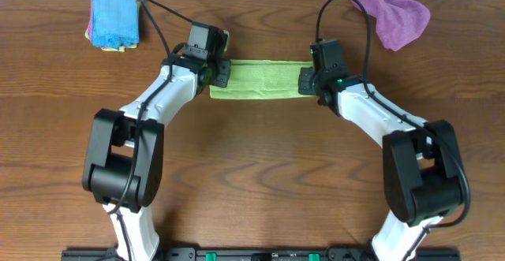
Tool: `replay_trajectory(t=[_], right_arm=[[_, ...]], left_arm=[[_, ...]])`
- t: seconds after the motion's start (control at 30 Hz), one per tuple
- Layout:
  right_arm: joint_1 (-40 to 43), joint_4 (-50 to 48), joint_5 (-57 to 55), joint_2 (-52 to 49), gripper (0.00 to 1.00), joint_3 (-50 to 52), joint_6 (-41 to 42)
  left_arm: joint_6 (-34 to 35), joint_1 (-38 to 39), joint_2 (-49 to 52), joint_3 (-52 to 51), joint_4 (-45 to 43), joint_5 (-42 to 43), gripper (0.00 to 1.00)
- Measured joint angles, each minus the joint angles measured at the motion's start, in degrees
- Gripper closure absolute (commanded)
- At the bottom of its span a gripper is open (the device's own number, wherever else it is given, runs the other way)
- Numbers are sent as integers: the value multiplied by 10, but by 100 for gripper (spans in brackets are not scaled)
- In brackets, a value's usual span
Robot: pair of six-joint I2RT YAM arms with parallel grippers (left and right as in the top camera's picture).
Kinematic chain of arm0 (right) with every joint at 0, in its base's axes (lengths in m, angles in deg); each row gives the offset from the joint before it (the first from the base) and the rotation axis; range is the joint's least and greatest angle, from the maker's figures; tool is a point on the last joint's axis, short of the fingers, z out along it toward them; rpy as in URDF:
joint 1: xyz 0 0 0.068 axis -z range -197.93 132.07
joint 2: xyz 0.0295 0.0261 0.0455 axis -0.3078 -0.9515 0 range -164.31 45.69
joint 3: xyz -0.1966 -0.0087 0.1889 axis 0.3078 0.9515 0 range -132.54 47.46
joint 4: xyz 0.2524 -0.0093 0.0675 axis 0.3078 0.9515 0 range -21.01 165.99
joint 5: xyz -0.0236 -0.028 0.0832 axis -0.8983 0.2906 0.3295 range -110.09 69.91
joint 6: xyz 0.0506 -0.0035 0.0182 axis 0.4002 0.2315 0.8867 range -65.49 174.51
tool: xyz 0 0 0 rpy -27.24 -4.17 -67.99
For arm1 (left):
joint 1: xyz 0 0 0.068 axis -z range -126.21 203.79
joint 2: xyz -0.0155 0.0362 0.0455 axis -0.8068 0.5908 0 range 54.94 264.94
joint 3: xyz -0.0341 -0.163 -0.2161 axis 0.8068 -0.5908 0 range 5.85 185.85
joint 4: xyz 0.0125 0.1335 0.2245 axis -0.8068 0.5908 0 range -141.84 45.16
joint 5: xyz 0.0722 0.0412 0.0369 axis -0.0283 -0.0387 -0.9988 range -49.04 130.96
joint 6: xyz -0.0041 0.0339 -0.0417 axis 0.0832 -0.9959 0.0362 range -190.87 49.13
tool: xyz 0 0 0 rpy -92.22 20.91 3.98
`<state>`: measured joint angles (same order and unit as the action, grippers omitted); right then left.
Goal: Fold the cloth
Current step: 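Lower both grippers onto the folded strip and press the fold edge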
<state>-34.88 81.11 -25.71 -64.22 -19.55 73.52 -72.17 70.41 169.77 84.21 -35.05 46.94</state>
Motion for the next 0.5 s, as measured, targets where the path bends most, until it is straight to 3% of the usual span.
replay_trajectory(t=[0.5], right_arm=[[0,-3,1,-33,99,0,0]], left_arm=[[38,0,53,0,1,13,94]])
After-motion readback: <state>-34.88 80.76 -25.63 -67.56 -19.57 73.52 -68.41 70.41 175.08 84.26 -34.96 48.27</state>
